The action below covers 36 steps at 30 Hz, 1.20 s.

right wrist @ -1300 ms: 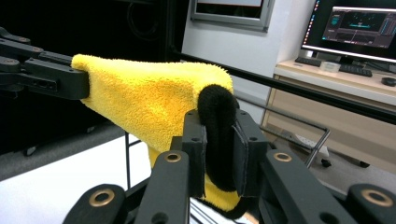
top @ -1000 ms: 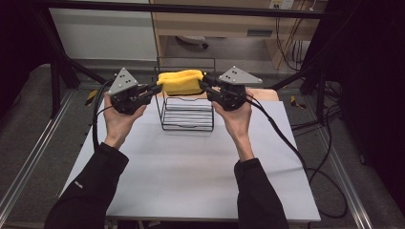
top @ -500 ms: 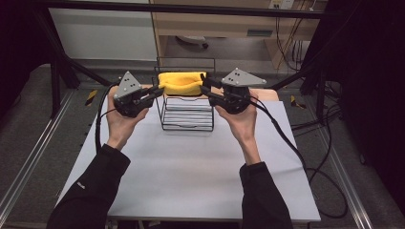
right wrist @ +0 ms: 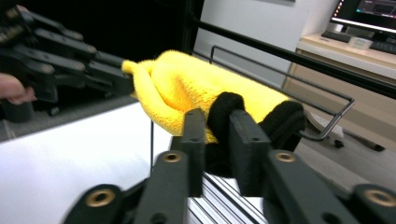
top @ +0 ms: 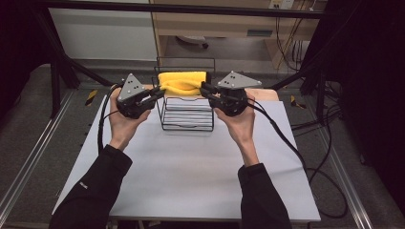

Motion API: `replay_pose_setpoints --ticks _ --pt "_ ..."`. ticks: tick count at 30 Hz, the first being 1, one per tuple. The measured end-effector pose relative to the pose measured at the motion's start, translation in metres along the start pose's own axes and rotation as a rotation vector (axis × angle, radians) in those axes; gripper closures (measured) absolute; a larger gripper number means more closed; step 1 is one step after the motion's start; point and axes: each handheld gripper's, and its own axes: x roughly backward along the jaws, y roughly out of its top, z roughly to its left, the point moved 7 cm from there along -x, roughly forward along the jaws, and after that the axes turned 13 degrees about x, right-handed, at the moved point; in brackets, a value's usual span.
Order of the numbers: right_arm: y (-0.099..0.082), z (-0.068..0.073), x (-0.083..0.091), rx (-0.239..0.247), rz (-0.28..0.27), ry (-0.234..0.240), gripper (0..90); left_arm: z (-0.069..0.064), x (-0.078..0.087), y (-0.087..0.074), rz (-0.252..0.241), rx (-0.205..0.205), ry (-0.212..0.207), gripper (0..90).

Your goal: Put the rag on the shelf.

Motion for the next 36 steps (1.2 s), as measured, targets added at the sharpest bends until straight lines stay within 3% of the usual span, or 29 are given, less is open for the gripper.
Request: replay_pose_setpoints --ticks 5,13,18,24,29,36 --pt "-0.009 0.001 -0.005 -0.014 0.018 0.004 81.0 0.001 0.002 -0.011 0.036 0.046 -0.020 68.3" --pt "-0.032 0.006 -0.012 -0.045 0.059 0.015 76.8 -0.002 0.004 -0.028 0.077 0.108 -0.042 62.4" --pt "-0.050 0.008 -0.020 -0.085 0.094 0.024 72.7 0.000 0.000 -0.036 0.112 0.140 -0.036 65.6" --pt "-0.060 0.005 -0.028 -0.112 0.118 0.014 68.1 0.007 -0.013 -0.046 0.149 0.165 -0.002 68.7" --pt "-0.068 0.002 -0.030 -0.132 0.120 -0.005 55.8 0.012 -0.016 -0.054 0.154 0.173 0.009 66.8" --pt "-0.072 0.002 -0.019 -0.151 0.098 -0.004 34.2 0.017 -0.005 -0.058 0.156 0.197 0.011 52.2"
